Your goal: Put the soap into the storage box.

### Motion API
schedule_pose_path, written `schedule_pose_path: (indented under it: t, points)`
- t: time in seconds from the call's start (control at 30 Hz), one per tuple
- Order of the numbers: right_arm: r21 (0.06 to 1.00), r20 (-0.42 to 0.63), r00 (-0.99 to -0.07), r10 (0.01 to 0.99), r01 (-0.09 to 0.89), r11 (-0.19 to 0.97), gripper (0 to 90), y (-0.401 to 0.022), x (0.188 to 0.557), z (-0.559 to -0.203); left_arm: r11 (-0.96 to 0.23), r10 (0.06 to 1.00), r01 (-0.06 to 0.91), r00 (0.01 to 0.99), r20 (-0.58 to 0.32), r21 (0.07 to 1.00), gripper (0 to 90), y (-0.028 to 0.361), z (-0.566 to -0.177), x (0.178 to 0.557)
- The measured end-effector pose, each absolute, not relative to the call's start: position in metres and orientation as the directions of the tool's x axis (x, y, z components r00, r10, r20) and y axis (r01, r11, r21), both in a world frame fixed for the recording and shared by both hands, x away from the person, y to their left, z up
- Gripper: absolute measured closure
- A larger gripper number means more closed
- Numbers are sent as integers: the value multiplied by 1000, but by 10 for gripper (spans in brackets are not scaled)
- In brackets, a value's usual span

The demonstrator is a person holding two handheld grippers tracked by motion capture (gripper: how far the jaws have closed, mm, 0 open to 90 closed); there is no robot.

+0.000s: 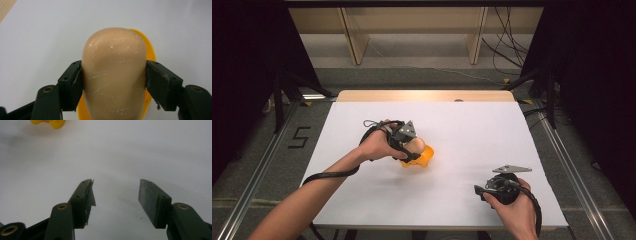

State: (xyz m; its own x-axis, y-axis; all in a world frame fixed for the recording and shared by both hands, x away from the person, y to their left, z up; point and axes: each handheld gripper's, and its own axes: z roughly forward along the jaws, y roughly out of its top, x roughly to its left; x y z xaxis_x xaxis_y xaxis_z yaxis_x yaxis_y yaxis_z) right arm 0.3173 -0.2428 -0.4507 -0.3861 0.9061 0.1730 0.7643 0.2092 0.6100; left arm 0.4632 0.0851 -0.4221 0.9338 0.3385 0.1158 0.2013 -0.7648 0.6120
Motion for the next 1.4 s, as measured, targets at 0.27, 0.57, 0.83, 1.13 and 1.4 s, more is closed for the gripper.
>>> schedule_pose_path:
  t: [0.27,0.57,0.83,1.13,1.4]
  points:
    - [599,187,-374,908,776,196,456,-242,316,-450,-772,361,229,926,112,592,328,85,-426,464]
    - [604,188,-382,905,771,200,453,-244,317,-451,-767,347,211,931,115,605,313,86,-418,463]
    - [607,186,-384,904,769,202,452,-244,317,-451,-739,374,226,921,107,635,303,99,-403,454]
    - [603,173,-380,909,770,207,446,-244,318,-452,-664,487,323,871,62,675,302,130,-394,435]
    - [602,191,-392,900,771,208,441,-243,318,-452,-599,588,411,808,29,687,303,164,-398,417]
